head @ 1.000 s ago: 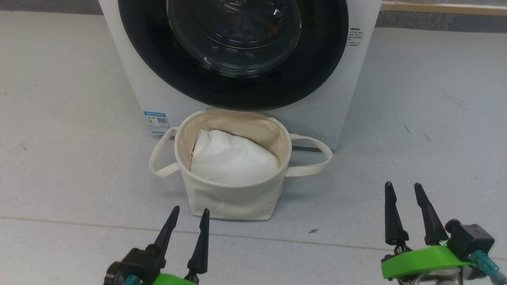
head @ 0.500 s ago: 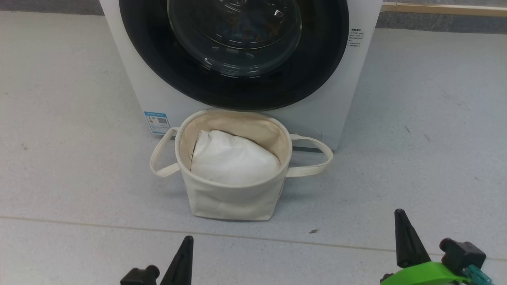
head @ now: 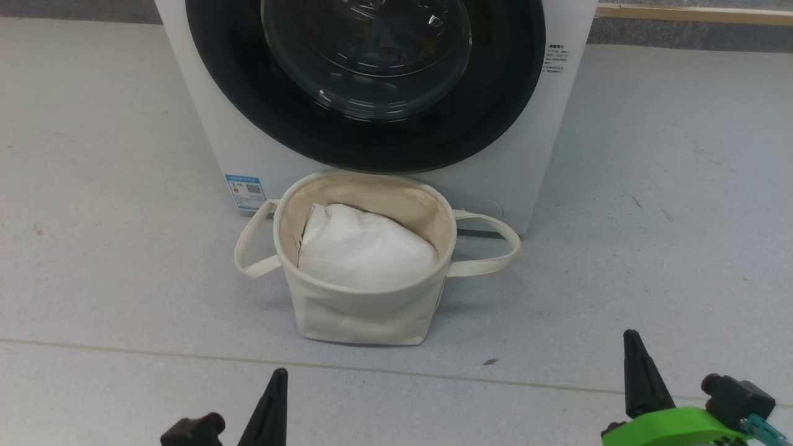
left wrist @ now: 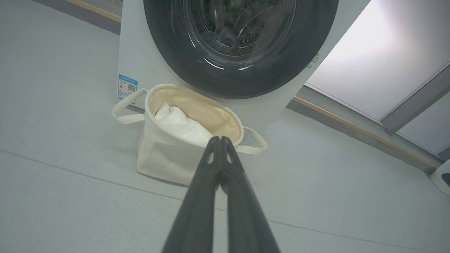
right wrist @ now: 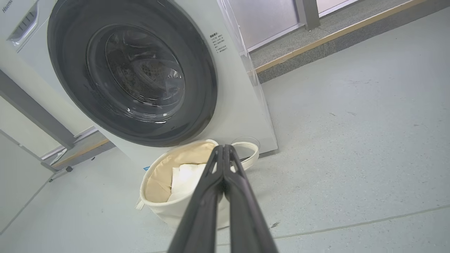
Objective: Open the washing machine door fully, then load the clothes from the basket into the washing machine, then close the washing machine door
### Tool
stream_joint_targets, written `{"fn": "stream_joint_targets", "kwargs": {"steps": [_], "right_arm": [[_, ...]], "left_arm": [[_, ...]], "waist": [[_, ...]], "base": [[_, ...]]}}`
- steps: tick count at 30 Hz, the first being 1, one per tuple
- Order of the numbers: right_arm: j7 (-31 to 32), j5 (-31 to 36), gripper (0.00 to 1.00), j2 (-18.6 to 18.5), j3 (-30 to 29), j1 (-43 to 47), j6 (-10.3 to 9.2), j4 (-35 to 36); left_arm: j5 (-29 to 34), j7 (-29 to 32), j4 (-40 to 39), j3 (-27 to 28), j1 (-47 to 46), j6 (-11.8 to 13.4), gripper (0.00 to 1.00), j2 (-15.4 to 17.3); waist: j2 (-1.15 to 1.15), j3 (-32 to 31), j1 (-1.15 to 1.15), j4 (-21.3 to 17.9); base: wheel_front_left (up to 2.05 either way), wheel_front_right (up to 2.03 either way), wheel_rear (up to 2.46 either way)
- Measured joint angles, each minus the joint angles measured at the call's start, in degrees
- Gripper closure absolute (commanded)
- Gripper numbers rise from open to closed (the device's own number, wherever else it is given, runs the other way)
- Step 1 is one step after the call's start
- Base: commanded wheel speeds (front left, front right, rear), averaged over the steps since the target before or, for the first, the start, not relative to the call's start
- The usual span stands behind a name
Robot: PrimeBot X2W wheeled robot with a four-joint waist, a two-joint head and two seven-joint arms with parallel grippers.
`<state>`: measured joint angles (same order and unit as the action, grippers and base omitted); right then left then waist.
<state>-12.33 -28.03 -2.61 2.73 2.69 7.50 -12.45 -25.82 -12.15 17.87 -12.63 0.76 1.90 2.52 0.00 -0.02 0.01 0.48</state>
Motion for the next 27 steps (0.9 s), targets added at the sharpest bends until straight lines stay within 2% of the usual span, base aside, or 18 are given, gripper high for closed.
{"fn": "stream_joint_targets", "kwargs": {"steps": [27], "right_arm": [[4.04, -16.80, 1.00, -0.18, -1.72, -1.36, 0.00, -0.75]], "left_arm": [[-17.39, 4.05, -0.55, 3.02, -0.96, -2.46, 1.00, 0.56]], "waist": [[0.00, 0.05, 0.00, -0.12]], "base": [[0.00, 0.00, 0.00]]}}
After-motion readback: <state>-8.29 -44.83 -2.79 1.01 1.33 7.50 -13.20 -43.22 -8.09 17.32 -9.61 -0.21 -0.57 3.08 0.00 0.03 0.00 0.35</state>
